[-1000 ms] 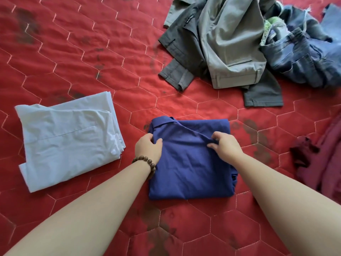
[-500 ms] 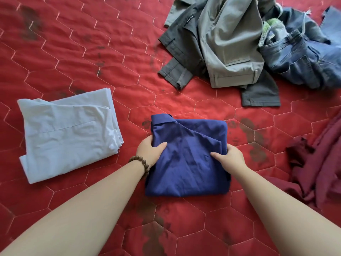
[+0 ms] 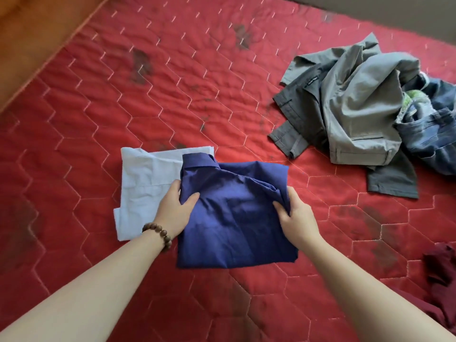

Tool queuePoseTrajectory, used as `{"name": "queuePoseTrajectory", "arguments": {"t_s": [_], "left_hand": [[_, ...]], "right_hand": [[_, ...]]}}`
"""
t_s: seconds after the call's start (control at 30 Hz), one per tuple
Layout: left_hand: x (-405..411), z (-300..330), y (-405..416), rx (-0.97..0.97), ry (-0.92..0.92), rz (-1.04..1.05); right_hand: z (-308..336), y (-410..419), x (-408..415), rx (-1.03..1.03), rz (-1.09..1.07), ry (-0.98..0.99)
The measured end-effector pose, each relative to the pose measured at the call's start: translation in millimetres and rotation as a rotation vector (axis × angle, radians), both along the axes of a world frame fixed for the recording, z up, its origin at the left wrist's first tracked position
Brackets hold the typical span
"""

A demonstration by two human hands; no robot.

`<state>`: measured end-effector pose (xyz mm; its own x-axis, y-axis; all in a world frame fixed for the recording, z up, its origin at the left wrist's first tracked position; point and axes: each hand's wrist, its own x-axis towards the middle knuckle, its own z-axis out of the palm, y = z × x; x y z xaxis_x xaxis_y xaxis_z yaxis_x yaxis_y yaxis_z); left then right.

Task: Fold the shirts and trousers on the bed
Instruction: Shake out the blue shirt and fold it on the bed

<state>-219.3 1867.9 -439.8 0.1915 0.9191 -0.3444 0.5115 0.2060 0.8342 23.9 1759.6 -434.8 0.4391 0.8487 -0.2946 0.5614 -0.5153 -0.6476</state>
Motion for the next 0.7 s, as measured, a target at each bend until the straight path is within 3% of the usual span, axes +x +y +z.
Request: {"name": "queuePoseTrajectory", "arguments": {"t_s": [0.27,0.43,0.57,0.7], "left_hand": [[-123,-7,91,0.017,0.054,0.192],[-163,-80,106,-0.406,0.085,0.267],[-168,-96,93,-0.294,0.230,0.098],[-169,-92,83,-0.258,0.122,0.103]], "right_hand": [[-11,115,-106,0.108,0.057,0.158],[-66,134,-131,-0.197,0.002,0.161],[-80,130,-137,-0.182,0.013,0.044],[-81,118,-141,-0.140,-0.043,0.028]]}}
